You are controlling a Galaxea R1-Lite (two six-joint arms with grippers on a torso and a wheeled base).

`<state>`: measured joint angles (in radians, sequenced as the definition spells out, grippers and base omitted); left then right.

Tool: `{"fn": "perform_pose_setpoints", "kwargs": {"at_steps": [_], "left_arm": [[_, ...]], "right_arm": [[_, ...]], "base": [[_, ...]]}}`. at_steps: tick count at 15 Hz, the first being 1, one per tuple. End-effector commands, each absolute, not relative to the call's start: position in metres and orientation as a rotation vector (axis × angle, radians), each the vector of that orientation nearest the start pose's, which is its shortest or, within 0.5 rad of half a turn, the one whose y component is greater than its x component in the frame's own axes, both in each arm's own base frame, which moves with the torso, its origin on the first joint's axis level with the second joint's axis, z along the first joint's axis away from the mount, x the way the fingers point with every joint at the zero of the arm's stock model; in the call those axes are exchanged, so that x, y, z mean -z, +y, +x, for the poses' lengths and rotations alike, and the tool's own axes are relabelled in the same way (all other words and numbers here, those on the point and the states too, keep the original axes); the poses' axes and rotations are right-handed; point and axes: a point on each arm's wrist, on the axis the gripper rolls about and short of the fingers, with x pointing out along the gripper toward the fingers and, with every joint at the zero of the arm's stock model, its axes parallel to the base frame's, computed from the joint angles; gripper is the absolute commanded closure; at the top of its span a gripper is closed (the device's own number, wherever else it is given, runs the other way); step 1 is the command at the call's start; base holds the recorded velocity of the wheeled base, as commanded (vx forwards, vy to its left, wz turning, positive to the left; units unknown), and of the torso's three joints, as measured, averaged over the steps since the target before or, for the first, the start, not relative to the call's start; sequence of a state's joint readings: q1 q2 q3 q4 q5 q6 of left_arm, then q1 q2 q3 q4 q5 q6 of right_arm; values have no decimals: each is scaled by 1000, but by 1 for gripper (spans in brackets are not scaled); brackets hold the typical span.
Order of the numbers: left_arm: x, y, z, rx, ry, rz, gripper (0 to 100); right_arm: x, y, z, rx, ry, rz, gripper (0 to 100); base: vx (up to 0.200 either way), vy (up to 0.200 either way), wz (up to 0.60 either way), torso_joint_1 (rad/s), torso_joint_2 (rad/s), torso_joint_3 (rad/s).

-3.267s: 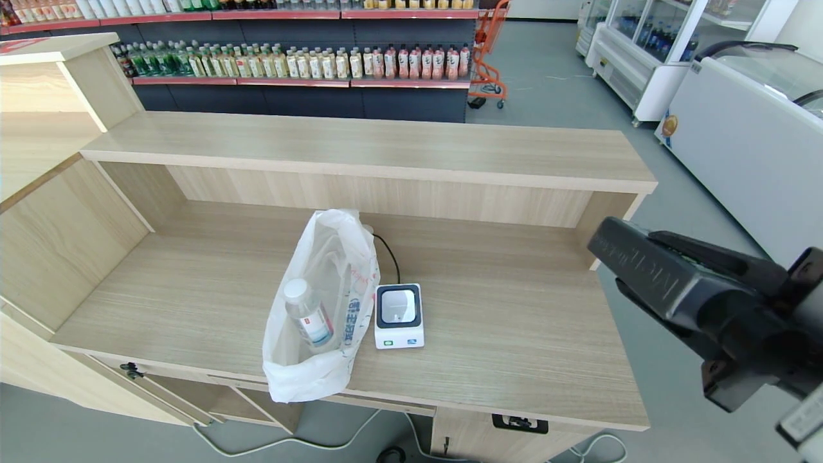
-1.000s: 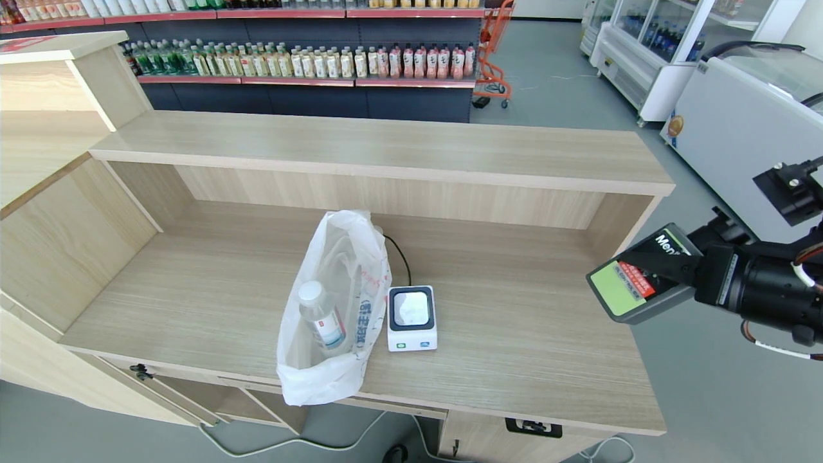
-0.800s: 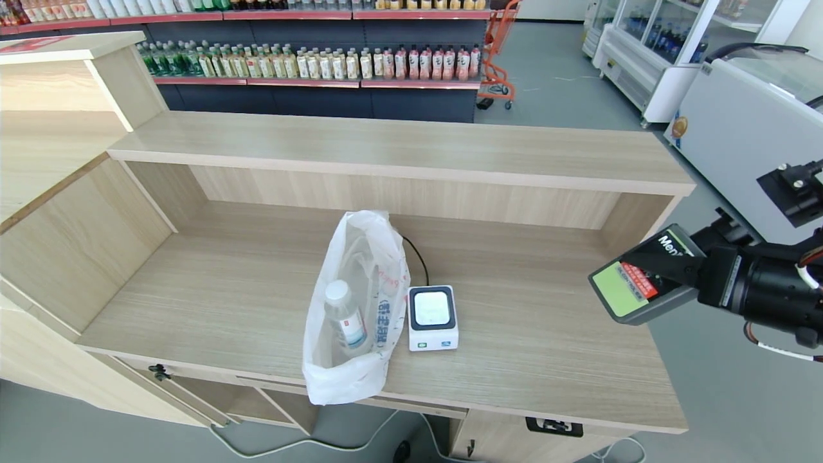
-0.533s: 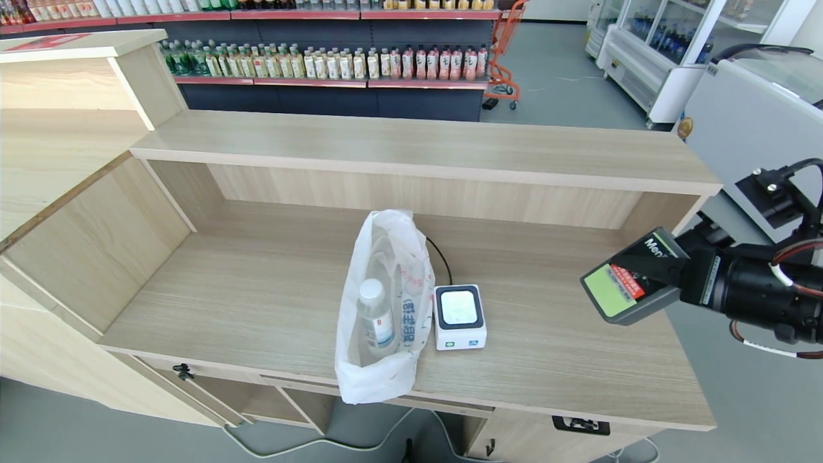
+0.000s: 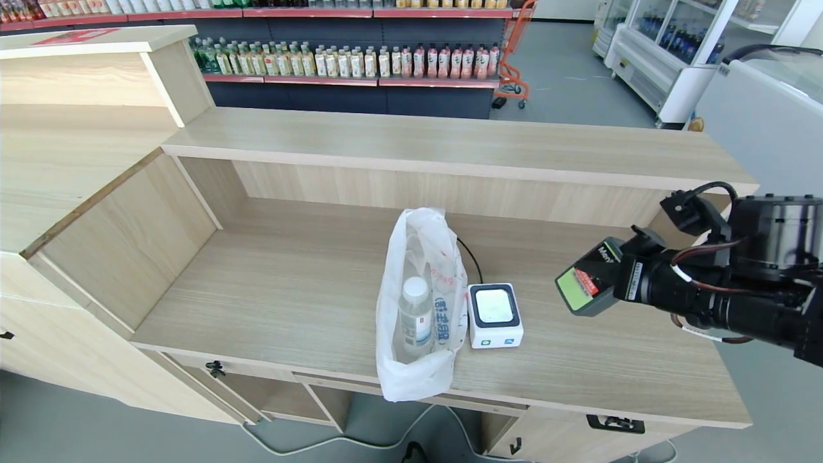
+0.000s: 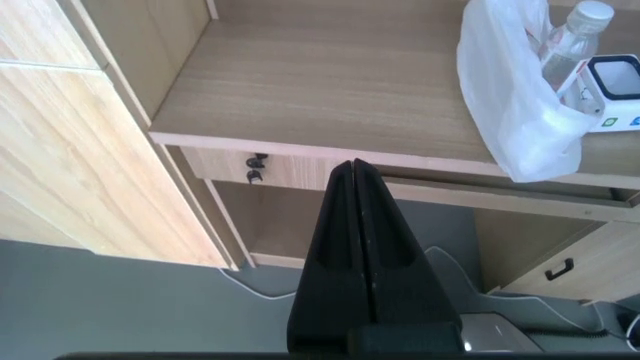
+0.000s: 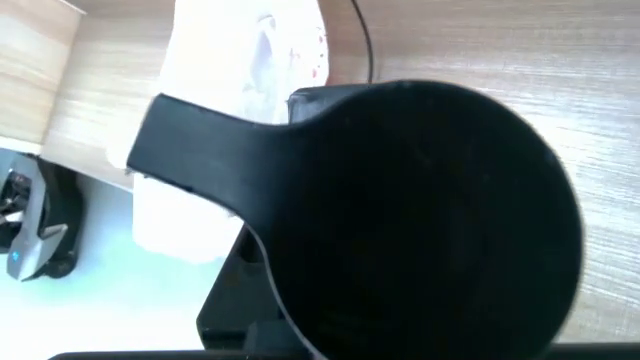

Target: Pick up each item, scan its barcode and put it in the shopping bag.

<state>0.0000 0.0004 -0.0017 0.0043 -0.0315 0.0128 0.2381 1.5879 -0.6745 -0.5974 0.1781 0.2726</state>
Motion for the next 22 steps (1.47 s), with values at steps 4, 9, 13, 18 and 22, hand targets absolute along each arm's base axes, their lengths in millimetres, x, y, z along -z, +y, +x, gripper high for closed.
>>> {"fn": "perform_pose_setpoints", "kwargs": {"at_steps": [4,9,13,18,22], "left_arm": [[-75,-1,-23,31,4,12,100],[-75,-1,-23,31,3,12,100],[-75,-1,-23,32,3,12,100],[-76,-1,-23,32,1,12,100],[-75,-1,-23,31,3,12,100]], "right_arm": [[-139,74,283,-350,485,248,100],[-123,78,297,-353,474,246,100],[-116,84,299,-368,497,241,100],[-111,98,302,-383,471,226,100],[-107,101,309,-375,476,222,100]], "base": [[0,0,0,0,0,0],[0,0,0,0,0,0],[0,0,0,0,0,0],[0,0,0,0,0,0],[0,0,0,0,0,0]]}}
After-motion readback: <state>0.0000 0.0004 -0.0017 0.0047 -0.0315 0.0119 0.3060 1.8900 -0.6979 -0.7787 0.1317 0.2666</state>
